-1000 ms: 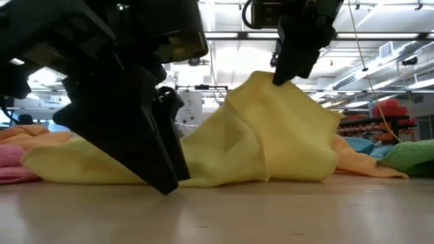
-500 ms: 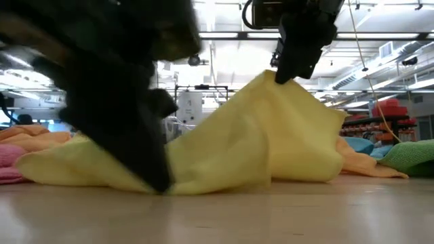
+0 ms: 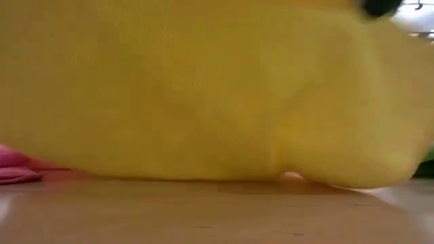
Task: Fold microfiber towels
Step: Fold the yellow microfiber cloth
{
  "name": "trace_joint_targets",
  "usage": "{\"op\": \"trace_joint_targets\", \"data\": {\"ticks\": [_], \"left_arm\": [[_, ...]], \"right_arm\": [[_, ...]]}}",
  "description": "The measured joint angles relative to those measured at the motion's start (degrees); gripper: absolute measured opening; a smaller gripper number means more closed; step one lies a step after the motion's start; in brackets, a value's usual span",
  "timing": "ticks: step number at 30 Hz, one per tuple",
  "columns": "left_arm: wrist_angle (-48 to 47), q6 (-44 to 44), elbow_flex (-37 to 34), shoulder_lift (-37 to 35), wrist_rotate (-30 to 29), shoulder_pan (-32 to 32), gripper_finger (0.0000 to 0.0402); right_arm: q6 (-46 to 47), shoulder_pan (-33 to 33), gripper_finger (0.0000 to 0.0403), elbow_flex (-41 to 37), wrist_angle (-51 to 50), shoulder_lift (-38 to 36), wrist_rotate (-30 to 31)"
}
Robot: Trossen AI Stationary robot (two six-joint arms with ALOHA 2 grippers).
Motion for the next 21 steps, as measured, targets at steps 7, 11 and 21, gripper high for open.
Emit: {"op": "trace_joint_targets", "data": {"ticks": [7, 11, 21], "left_arm": [[13.96, -10.24, -0.64, 4.61, -8.51, -4.21, 0.0001], [26.13, -12.49, 0.23, 9.25, -10.76, -4.27, 0.0001], [30.30, -27.19, 4.04, 17.71, -33.70, -12.16, 0.0001]], "right_arm": [[6.97, 6.63, 0.0000, 1.18, 0.44, 0.00, -1.23], [5.50, 8.08, 0.0000, 2.73, -0.73, 0.00, -1.19], [-15.38, -6.18, 0.0000, 2.82, 2.90, 2.94, -0.94]]}}
